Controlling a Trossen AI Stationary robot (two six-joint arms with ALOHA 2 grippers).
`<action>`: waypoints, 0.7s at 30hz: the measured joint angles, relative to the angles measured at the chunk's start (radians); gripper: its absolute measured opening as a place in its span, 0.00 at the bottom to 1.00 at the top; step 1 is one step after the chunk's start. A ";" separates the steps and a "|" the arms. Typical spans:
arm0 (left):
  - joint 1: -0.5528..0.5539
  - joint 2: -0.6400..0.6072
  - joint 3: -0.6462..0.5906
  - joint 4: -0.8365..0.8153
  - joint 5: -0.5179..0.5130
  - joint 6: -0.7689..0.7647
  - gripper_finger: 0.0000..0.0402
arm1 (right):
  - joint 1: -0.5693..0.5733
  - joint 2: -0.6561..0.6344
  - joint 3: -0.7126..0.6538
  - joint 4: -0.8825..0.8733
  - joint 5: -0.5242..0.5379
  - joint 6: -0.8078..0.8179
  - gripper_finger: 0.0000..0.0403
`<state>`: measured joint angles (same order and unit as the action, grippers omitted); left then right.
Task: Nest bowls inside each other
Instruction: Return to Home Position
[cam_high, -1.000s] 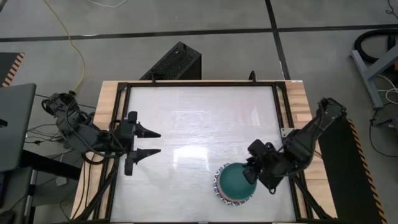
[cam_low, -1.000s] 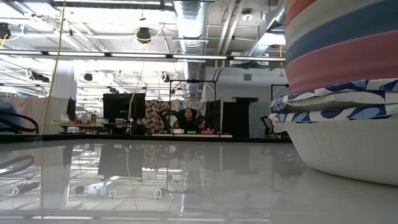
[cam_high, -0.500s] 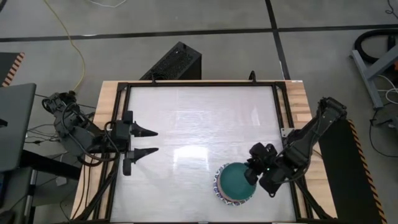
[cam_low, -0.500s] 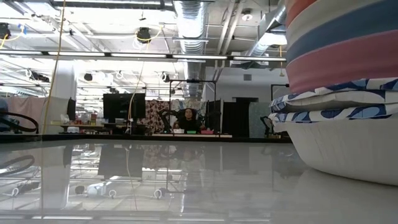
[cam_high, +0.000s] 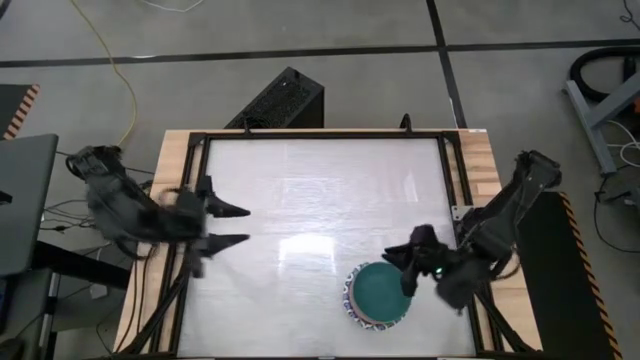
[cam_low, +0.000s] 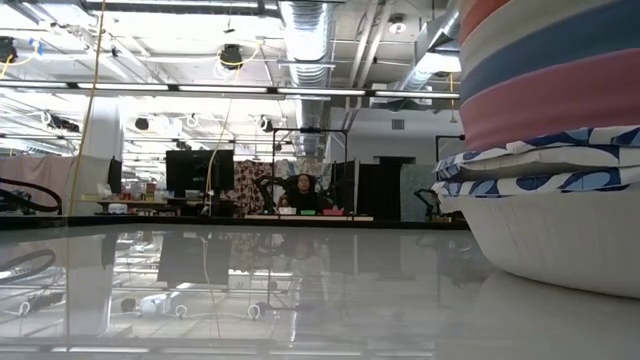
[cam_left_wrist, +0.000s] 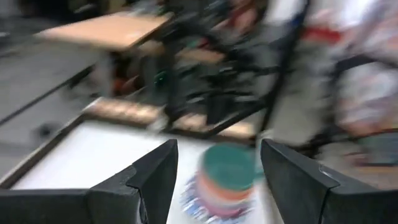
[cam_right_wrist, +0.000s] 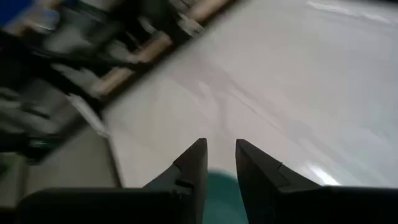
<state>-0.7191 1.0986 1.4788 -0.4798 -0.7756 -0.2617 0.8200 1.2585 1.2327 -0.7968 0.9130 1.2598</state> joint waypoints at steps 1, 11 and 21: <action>0.004 -0.027 -0.011 0.041 0.056 0.028 0.55 | -0.001 -0.029 0.000 0.046 0.004 -0.081 0.26; 0.104 -0.250 -0.123 0.136 0.486 0.190 0.55 | -0.105 -0.290 0.000 0.637 -0.208 -1.004 0.26; 0.107 -0.329 -0.127 0.056 0.433 -0.001 0.55 | -0.118 -0.444 0.001 0.745 -0.207 -1.043 0.26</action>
<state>-0.6125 0.7696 1.3518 -0.4236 -0.3427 -0.2627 0.7015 0.8142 1.2339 -0.0522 0.7062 0.2168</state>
